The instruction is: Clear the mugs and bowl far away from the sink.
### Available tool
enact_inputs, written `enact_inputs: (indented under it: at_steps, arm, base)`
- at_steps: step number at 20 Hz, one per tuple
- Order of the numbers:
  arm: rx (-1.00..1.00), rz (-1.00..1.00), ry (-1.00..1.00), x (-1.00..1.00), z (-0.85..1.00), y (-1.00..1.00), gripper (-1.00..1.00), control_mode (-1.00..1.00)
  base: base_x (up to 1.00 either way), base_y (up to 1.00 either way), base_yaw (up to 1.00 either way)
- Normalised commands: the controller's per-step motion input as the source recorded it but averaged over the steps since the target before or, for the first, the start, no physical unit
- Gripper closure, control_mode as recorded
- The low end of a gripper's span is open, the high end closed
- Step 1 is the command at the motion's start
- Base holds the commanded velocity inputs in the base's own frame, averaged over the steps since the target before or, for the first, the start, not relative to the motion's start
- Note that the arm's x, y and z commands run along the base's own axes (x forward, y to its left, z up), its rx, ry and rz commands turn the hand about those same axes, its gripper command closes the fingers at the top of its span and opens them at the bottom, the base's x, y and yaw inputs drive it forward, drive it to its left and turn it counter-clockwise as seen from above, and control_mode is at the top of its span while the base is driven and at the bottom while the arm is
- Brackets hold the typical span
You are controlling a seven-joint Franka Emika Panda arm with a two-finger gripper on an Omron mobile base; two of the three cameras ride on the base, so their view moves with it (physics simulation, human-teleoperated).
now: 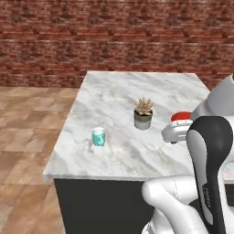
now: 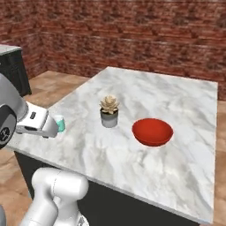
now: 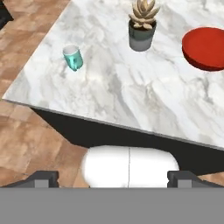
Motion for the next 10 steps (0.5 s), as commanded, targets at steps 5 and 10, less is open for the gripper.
enact_inputs:
  at_steps: [5,10]
  arm:
    - [0.0,0.0,0.0,0.0,0.0,0.0,-1.0,1.0]
    - [0.0,0.0,0.0,0.0,0.0,0.0,-1.0,1.0]
  base:
    - [0.0,0.3,0.94]
    - [0.0,0.26,0.95]
